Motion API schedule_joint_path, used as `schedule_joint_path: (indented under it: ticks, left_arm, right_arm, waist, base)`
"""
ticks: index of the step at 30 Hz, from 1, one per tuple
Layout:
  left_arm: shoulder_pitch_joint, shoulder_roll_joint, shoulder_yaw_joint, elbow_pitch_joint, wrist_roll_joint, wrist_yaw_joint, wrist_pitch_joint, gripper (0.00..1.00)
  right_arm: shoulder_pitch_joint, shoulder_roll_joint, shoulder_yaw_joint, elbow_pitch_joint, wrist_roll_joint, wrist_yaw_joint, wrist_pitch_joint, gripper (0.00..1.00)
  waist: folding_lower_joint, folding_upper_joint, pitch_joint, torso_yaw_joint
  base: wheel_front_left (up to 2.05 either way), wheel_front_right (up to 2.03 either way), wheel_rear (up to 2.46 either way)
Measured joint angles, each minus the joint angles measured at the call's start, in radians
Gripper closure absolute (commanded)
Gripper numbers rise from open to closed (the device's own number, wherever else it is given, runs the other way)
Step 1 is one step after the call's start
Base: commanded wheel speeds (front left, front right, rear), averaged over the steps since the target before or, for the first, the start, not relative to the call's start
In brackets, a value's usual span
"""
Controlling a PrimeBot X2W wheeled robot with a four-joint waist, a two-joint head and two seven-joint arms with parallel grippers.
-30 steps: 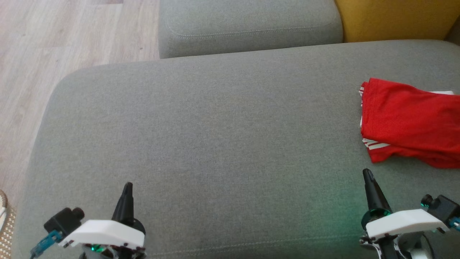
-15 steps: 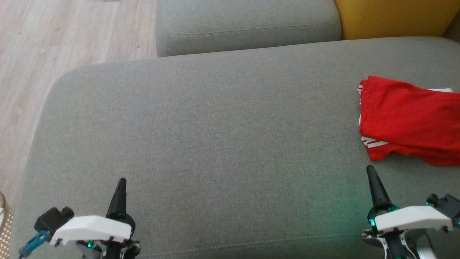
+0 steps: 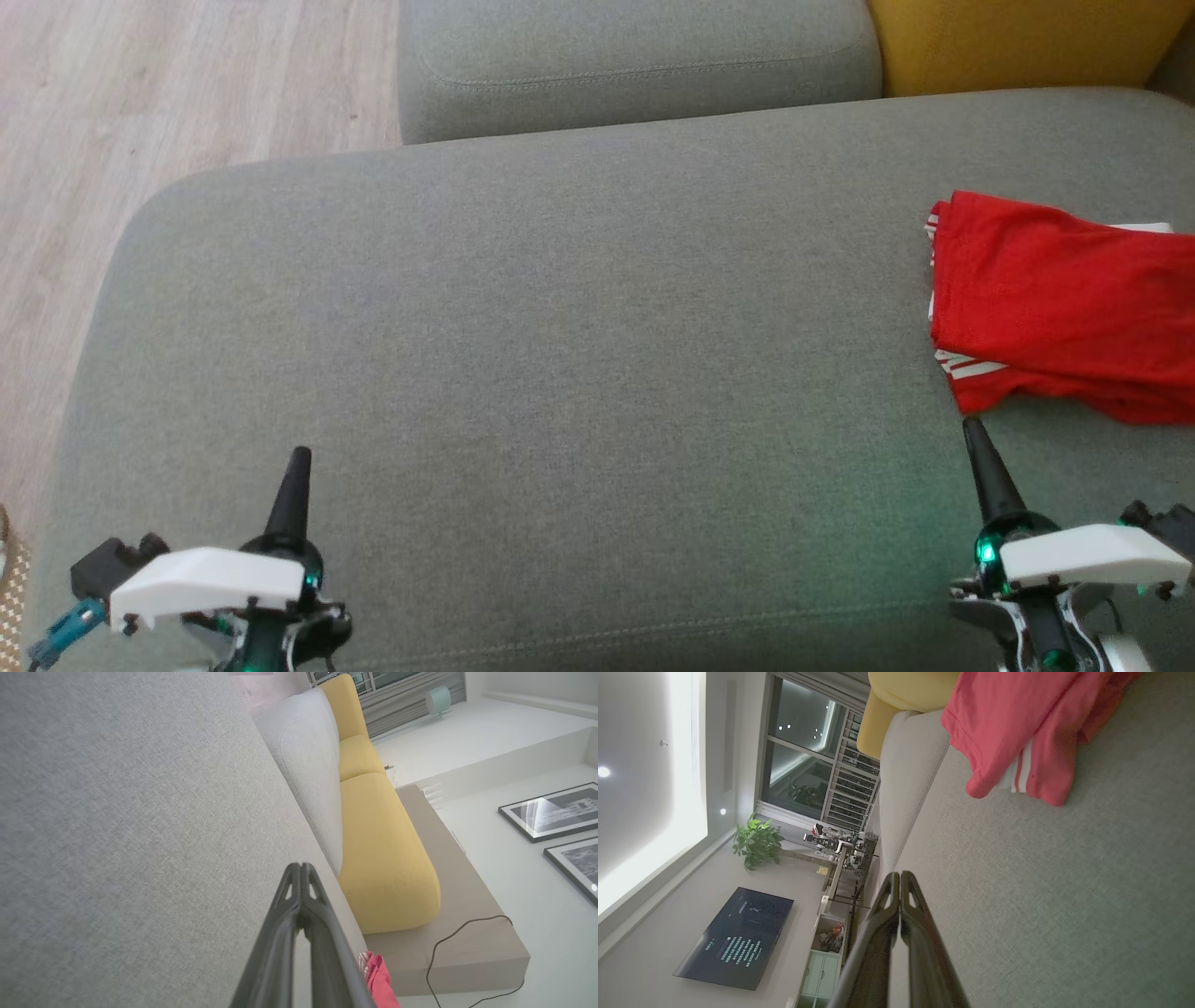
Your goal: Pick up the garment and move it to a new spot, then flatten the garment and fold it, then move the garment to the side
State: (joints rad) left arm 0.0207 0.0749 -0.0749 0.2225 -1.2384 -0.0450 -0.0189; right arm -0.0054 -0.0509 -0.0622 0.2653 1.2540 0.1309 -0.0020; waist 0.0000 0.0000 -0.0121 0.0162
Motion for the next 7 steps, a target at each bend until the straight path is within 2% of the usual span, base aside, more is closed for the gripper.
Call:
schedule_joint_path:
  ticks: [7]
  left_arm:
    - [-0.012,0.000,0.026,0.010,-0.088,-0.014,0.020,1.00]
  right_arm:
    - [-0.011,0.000,-0.010,0.001,0.078,0.000,0.019,1.00]
  waist:
    - [0.0000,0.0000,0.003,-0.004]
  base:
    - [0.00,0.00,0.00]
